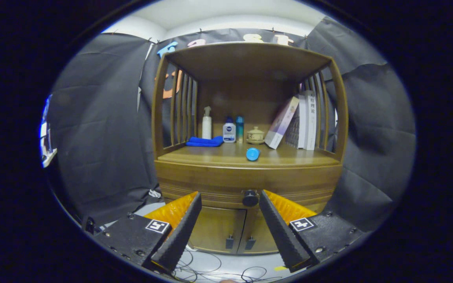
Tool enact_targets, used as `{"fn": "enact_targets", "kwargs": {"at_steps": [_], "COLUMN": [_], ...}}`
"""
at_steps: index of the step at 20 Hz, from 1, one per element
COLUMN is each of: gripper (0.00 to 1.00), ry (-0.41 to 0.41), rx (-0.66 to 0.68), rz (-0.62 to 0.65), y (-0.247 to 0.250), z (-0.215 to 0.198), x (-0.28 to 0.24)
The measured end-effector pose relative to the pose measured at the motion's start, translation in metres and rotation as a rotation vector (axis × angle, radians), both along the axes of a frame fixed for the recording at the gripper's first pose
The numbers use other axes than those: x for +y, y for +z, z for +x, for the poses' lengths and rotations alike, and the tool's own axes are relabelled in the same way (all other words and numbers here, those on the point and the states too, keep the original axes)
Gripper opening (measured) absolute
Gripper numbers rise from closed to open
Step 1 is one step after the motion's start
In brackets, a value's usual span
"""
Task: Pull open the drawer, take out the items inside it, and place them on the countertop above the cabinet.
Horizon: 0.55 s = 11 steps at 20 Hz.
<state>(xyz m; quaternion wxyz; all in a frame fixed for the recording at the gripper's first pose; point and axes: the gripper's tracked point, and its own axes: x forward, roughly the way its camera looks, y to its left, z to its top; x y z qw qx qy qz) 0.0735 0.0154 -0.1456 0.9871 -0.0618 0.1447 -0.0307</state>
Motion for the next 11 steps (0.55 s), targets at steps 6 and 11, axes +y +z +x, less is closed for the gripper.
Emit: {"fn": "enact_targets", "kwargs": {"at_steps": [6,11], "gripper": [0.99,0.99], "ry": [0.021,-0.012], "rx": [-0.033,-0.095], "rz": [-0.011,-0.05], "y": [0.045,0.074], "z": [-0.072,-0.105], "x": [-0.002,-0.019]}}
